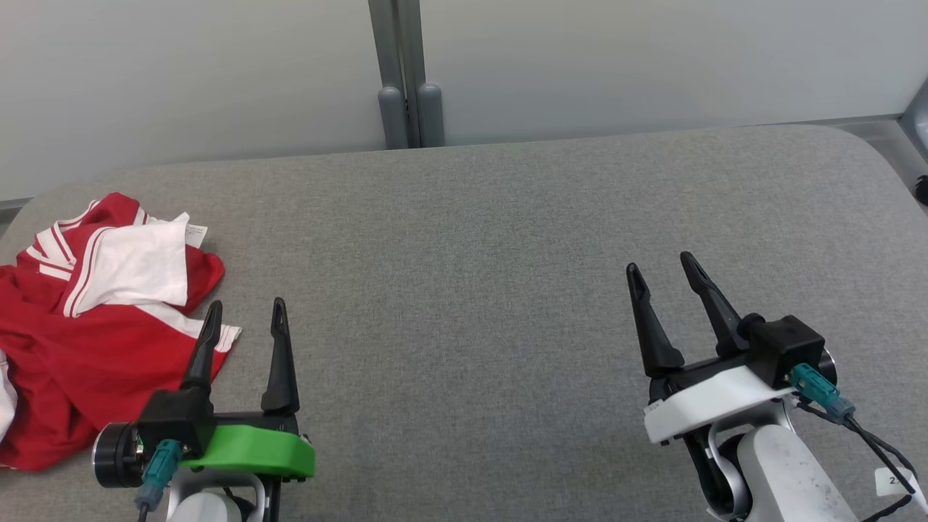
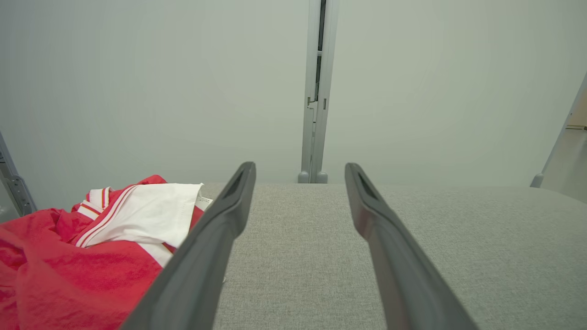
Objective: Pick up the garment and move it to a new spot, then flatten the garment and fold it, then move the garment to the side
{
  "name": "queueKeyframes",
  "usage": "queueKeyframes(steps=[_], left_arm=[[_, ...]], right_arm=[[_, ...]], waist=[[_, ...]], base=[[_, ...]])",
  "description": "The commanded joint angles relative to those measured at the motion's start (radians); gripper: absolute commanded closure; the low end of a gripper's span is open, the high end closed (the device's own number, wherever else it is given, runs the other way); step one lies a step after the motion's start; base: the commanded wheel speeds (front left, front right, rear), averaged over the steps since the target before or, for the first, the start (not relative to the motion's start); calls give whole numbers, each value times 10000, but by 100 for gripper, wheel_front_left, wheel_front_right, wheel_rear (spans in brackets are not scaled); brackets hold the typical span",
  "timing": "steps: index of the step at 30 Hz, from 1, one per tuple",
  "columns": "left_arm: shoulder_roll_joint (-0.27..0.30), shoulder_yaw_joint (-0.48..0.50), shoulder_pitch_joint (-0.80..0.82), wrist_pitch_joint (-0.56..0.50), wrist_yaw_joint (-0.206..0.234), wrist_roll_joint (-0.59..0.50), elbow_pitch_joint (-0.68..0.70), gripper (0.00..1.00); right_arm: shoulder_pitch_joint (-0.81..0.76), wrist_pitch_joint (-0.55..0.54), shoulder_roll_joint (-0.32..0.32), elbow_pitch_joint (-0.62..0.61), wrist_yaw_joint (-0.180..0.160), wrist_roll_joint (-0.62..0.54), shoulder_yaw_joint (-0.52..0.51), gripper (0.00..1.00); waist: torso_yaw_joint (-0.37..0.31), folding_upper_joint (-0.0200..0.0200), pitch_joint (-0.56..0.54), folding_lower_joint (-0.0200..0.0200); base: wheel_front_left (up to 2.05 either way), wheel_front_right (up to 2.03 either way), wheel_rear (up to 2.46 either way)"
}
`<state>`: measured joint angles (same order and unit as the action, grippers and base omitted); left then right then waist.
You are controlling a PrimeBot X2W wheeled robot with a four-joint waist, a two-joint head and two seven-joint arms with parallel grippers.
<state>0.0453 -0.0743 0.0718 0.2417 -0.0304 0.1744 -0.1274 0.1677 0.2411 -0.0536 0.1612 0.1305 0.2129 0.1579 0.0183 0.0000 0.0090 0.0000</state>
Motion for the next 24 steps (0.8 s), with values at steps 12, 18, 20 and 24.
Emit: queueKeyframes(steps=[12, 18, 20, 24], left_arm=[[83, -104, 86, 244, 56, -774, 25, 0], [81, -95, 132, 244, 60, -693, -30, 0], [81, -93, 145, 244, 61, -662, -47, 0], [81, -90, 163, 244, 51, -601, -74, 0]], right_arm=[[111, 253, 13, 141, 2, -605, -2, 0], [135, 251, 20, 218, 2, -493, -38, 0], [147, 248, 22, 226, 2, -468, -36, 0], [145, 248, 24, 234, 2, -396, -24, 0]], waist=[[7, 0, -44, 0], [13, 0, -39, 0], [13, 0, -34, 0], [24, 0, -25, 0]], base=[[0, 0, 0], [0, 0, 0], [0, 0, 0], [0, 0, 0]])
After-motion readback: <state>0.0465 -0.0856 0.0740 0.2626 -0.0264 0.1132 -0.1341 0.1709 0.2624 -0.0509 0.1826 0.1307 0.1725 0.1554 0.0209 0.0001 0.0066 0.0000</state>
